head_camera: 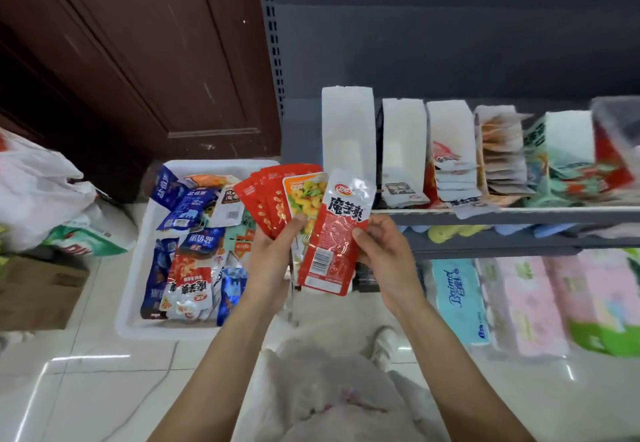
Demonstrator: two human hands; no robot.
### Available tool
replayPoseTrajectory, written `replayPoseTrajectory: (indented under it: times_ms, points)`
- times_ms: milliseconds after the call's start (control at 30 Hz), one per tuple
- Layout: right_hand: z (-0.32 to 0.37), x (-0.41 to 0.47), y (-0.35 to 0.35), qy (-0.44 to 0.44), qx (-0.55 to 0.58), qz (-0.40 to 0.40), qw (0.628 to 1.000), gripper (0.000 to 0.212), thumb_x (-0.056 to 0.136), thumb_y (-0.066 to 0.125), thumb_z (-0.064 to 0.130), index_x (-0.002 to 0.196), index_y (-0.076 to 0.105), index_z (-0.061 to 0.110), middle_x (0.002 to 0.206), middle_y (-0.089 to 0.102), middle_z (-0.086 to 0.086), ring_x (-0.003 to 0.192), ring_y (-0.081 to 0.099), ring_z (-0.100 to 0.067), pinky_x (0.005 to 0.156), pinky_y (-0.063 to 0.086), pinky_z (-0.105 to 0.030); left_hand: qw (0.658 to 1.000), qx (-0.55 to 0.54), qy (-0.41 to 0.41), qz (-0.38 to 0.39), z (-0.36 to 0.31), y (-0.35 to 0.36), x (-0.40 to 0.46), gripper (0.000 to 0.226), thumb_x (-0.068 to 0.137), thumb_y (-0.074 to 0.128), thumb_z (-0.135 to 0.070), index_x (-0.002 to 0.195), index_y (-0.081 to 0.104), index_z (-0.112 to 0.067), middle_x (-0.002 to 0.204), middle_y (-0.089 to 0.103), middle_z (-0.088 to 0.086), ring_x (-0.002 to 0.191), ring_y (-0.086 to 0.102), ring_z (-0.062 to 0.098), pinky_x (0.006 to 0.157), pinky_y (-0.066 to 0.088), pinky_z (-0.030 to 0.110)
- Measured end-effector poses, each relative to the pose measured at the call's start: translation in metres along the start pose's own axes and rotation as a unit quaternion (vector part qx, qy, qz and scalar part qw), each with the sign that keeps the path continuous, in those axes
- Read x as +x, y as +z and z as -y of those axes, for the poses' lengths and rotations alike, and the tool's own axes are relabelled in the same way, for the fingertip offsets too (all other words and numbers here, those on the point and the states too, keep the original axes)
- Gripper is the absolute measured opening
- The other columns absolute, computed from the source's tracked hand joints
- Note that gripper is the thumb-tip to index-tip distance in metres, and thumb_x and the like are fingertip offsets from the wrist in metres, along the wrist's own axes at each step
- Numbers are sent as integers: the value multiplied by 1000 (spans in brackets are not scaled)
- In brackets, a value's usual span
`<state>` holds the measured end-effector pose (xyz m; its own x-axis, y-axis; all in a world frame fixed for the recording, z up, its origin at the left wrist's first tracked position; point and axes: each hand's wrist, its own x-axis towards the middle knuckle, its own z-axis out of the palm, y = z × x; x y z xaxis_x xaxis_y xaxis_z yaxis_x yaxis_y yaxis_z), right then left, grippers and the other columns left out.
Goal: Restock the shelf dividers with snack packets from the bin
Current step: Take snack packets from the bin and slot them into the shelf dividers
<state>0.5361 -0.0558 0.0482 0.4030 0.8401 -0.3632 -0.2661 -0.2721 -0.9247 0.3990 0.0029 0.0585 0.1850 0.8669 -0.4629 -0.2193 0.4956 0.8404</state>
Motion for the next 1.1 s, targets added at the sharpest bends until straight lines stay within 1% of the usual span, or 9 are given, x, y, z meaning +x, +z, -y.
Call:
replayPoseTrajectory:
  times_ms: [100, 200, 333, 500, 633, 733, 833, 1000, 1100]
  points:
    - [15, 1, -45, -21, -63, 16, 998, 12, 93, 56, 13, 96, 50, 24, 104, 67, -5, 100, 64, -19, 84, 55, -36, 999, 24, 26, 23, 14, 48, -15, 25, 87, 63, -12, 108, 59, -24, 94, 74, -6, 86, 71, 15, 71, 58, 31]
    - [28, 0, -92, -56, -104, 12, 993, 24, 92, 59, 13, 103, 47, 31, 109, 64, 2, 105, 61, -17, 87, 55, -37, 999, 15, 30, 25, 30, 90, -28, 27, 85, 63, -11, 110, 60, -21, 103, 73, 2, 92, 70, 22, 77, 57, 36]
    - [45, -2, -143, -102, -96, 45, 989, 63, 89, 61, 6, 124, 31, 49, 113, 61, 2, 100, 64, -11, 81, 55, -26, 999, -16, 40, -2, 48, 135, -39, 32, 82, 63, -15, 114, 59, -17, 102, 73, 2, 90, 71, 23, 74, 57, 35]
    - [69, 9, -184, -121, -119, 99, 981, 41, 89, 59, -1, 110, 57, 34, 102, 62, -2, 93, 63, -16, 71, 54, -25, 998, -32, 31, -40, 55, 163, -43, 36, 84, 64, -14, 119, 57, -15, 107, 71, 4, 96, 69, 25, 86, 54, 44]
    - [91, 29, -211, -129, -65, 11, 989, 32, 86, 61, -4, 104, 63, 21, 95, 67, 6, 79, 64, -2, 67, 56, -25, 992, -44, 66, -93, 44, 170, -32, 27, 86, 63, -9, 110, 59, -23, 103, 71, -1, 97, 68, 20, 85, 53, 39]
    - [105, 53, -228, -143, -68, -85, 984, 28, 84, 66, -1, 108, 65, 13, 90, 68, 10, 79, 66, 1, 69, 56, -21, 990, -58, 67, -112, 34, 169, -19, 30, 88, 62, -8, 115, 56, -19, 99, 70, -5, 84, 70, 10, 67, 56, 29]
    - [118, 80, -230, -189, -152, -137, 960, 29, 84, 69, 6, 110, 65, 19, 89, 65, 14, 78, 67, 1, 75, 54, -18, 989, -50, 74, -119, 26, 170, -4, 34, 87, 63, -8, 119, 55, -18, 100, 70, -5, 90, 69, 14, 76, 54, 35]
    - [128, 128, -211, -291, -267, -161, 904, 38, 84, 68, 6, 118, 53, 13, 107, 66, -2, 80, 63, 1, 71, 54, -15, 991, -48, 79, -96, 19, 180, 17, 26, 88, 63, -7, 109, 59, -21, 95, 71, -7, 84, 70, 11, 69, 56, 29]
    - [135, 153, -200, -271, -272, -121, 915, 56, 85, 66, 3, 131, 42, 23, 116, 60, -3, 85, 63, -6, 66, 53, -15, 993, -41, 81, -72, 14, 186, 30, 24, 88, 62, -5, 98, 60, -26, 89, 72, -10, 80, 70, 9, 69, 57, 28]
